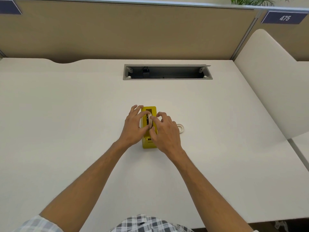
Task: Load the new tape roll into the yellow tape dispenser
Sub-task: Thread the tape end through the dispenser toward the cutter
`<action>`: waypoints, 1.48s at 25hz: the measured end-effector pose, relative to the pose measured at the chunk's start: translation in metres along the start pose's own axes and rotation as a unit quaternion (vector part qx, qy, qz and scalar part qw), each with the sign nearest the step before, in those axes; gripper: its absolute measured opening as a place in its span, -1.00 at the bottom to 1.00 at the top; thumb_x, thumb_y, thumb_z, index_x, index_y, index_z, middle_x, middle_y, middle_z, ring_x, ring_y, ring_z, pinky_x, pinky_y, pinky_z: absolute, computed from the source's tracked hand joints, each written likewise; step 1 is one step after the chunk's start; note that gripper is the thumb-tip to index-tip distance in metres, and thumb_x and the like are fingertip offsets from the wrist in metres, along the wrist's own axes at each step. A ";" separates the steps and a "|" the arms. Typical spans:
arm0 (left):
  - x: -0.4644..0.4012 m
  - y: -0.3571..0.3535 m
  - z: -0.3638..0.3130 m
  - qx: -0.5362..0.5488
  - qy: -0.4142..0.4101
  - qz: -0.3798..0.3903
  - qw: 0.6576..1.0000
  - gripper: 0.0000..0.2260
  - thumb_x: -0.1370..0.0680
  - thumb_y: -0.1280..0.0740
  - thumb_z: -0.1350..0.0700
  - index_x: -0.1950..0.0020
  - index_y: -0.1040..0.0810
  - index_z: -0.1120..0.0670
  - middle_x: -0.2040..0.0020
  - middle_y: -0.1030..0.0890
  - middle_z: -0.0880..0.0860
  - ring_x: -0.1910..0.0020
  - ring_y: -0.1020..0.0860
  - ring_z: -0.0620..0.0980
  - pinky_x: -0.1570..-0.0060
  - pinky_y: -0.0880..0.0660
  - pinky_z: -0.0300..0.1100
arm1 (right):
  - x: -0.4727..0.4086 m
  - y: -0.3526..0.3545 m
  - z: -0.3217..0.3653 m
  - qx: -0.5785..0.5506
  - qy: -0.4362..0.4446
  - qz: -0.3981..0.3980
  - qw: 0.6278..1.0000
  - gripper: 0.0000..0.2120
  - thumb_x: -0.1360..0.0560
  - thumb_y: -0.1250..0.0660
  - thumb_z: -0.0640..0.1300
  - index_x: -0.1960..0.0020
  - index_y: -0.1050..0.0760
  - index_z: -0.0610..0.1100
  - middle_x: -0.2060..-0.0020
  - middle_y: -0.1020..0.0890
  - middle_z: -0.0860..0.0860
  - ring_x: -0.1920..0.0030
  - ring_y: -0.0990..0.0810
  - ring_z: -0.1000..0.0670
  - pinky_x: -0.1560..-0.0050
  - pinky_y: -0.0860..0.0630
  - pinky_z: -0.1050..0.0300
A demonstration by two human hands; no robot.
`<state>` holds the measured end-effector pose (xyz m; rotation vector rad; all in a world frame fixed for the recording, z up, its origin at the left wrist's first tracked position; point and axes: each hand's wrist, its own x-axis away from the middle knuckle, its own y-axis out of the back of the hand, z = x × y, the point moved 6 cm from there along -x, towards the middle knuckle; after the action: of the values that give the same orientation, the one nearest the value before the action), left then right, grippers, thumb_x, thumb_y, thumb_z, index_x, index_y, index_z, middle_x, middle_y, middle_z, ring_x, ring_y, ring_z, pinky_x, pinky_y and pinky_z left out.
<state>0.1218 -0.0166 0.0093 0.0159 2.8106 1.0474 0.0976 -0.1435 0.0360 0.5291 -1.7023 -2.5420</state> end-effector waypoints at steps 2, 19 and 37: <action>0.001 0.002 -0.002 0.010 -0.005 -0.013 1.000 -0.64 -0.53 -0.38 0.04 -0.31 -0.48 0.01 -0.50 -0.31 0.04 -0.54 -0.09 0.00 -0.46 -0.17 0.12 | 0.000 0.000 0.001 -0.001 -0.001 0.000 1.000 -0.66 -0.49 -0.28 -0.14 -0.27 -0.47 -0.04 -0.20 -0.50 -0.08 -0.06 -0.52 -0.11 0.10 -0.44 0.00; -0.003 0.005 -0.008 -0.046 -0.014 0.001 0.999 -0.59 -0.57 -0.27 0.02 -0.40 -0.42 0.08 -0.49 -0.33 0.04 -0.55 -0.08 0.02 -0.45 -0.10 0.10 | -0.003 0.000 -0.001 0.006 -0.001 0.006 1.000 -0.67 -0.51 -0.26 -0.11 -0.26 -0.48 -0.05 -0.20 -0.50 -0.08 -0.06 -0.52 -0.10 0.10 -0.40 0.04; 0.005 0.004 -0.016 0.018 -0.049 -0.001 0.999 -0.75 -0.54 -0.32 0.19 -0.22 -0.55 0.05 -0.26 -0.57 -0.06 -0.46 -0.30 -0.02 -0.42 -0.21 0.07 | -0.005 -0.001 -0.001 -0.001 -0.002 0.008 1.000 -0.63 -0.50 -0.26 -0.12 -0.30 -0.45 -0.03 -0.19 -0.50 -0.07 -0.04 -0.51 -0.09 0.09 -0.41 0.02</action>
<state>0.1141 -0.0236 0.0227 0.0660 2.7408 0.9681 0.1030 -0.1426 0.0357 0.5081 -1.6969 -2.5359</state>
